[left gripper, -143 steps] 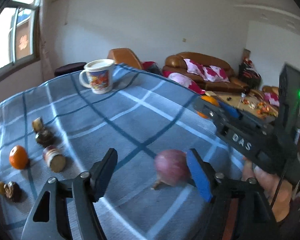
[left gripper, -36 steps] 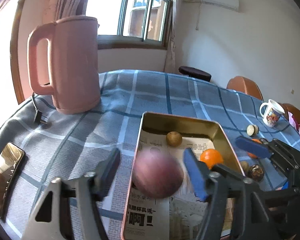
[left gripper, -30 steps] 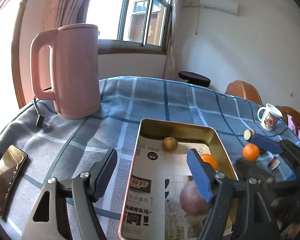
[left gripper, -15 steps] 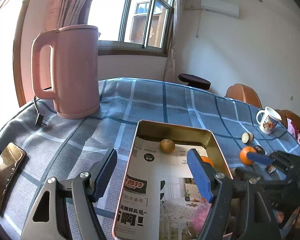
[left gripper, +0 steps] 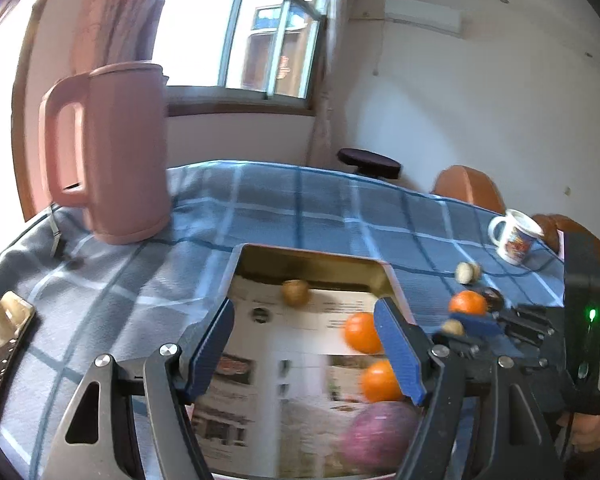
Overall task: Organize fruits
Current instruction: 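Grasp the brown kiwi with the right gripper while the left gripper lowers onto the brown round fruit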
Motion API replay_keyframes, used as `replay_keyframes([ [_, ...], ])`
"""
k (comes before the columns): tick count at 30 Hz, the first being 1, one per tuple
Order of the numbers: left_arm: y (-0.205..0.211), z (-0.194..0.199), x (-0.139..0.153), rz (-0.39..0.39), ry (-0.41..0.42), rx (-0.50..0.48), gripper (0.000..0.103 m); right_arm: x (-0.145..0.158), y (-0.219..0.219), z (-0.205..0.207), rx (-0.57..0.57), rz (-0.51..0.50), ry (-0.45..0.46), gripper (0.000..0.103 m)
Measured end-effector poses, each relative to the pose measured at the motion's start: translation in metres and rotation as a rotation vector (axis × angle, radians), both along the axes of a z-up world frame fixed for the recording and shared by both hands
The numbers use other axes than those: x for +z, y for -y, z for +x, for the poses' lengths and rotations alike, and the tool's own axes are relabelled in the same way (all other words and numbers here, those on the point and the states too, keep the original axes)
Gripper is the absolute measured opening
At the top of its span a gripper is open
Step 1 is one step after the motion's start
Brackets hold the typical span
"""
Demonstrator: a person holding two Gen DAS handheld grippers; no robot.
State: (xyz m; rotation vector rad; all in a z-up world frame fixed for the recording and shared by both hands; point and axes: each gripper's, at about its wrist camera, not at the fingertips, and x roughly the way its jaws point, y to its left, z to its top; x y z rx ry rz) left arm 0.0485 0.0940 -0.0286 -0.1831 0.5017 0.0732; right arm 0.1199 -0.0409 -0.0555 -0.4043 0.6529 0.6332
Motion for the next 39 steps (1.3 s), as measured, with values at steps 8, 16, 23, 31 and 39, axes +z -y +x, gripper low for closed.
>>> replay_keyframes([
  [8, 0.086, 0.018, 0.004, 0.062, -0.022, -0.201, 0.074, 0.021, 0.078, 0.003, -0.233, 0.155, 0.08, 0.029],
  [16, 0.147, 0.049, -0.019, 0.097, -0.132, -0.302, 0.074, 0.027, 0.125, 0.007, -0.338, 0.231, 0.086, 0.029],
  [23, 0.168, 0.063, -0.034, 0.131, -0.215, -0.342, 0.066, 0.031, 0.131, 0.003, -0.333, 0.268, 0.102, 0.029],
  [31, 0.166, 0.073, -0.043, 0.158, -0.285, -0.328, 0.058, 0.029, 0.132, 0.005, -0.329, 0.284, 0.093, 0.03],
  [39, 0.153, 0.082, -0.05, 0.121, -0.336, -0.328, 0.041, 0.028, 0.129, 0.006, -0.329, 0.266, 0.086, 0.03],
])
